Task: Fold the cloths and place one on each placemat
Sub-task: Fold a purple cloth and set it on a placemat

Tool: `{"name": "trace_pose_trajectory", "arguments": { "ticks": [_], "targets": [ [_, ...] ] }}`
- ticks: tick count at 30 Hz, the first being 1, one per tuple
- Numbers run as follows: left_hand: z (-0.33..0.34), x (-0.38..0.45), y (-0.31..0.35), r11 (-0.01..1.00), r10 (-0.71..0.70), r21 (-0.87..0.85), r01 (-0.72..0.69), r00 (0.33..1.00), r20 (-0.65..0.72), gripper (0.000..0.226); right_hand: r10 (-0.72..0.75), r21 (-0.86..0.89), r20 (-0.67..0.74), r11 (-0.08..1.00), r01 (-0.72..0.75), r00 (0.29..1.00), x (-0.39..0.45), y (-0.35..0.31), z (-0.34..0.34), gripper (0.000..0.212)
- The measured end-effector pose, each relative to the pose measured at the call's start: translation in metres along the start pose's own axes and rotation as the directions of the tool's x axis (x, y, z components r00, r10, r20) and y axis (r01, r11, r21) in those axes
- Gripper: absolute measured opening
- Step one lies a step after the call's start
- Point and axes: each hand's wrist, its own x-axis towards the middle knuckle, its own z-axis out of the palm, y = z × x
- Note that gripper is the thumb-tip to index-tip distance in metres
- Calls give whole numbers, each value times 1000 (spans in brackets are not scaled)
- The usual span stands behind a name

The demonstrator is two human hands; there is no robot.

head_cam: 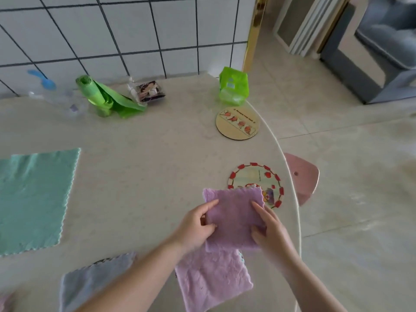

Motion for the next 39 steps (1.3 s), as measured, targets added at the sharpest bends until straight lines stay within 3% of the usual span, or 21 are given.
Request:
{"name": "trace_pose_trajectory", "arguments": {
  "ticks": [7, 13, 18, 21, 24, 26, 29, 34, 37, 39],
  "targets": [
    [35, 60, 40, 994, -8, 107, 5, 1000, 22, 70, 54, -172, -11, 984, -55, 998, 62, 19, -51, 66],
    [46, 101, 44, 989, -10, 150, 5, 999, 32, 69, 73, -179, 6, 981, -71, 997, 92, 24, -67, 66],
    [52, 114, 38, 958, 26, 286, -31, 999, 24, 67, 57, -216, 54, 975, -45, 997, 104, 36, -70, 65],
    [54, 105, 34, 776, 105, 631, -19, 989, -100, 66, -23, -353, 7, 935, 24, 1000, 103, 43, -69, 66],
    [62, 94, 31, 540, 292, 824, -171, 956, 7, 55, -212, -505, 17, 841, 191, 977, 97, 48, -65, 59],
    [67, 93, 28, 469, 323, 853, -229, 943, 76, 56, -275, -550, 81, 790, 273, 958, 95, 51, -61, 59],
    [65, 94, 20, 481, 120, 859, -175, 984, 133, 68, -147, -602, 165, 768, 218, 975, 91, 62, -58, 73],
    [58, 97, 26, 433, 30, 884, -174, 983, 179, 71, -22, -646, 195, 750, 145, 981, 90, 67, -58, 83],
    [53, 97, 34, 540, 42, 822, -180, 981, 188, 66, 11, -678, 184, 725, 118, 983, 93, 54, -62, 78],
    [40, 91, 37, 711, 87, 684, -167, 985, 149, 52, -38, -675, 128, 729, 115, 991, 92, 41, -62, 65]
  ]
}}
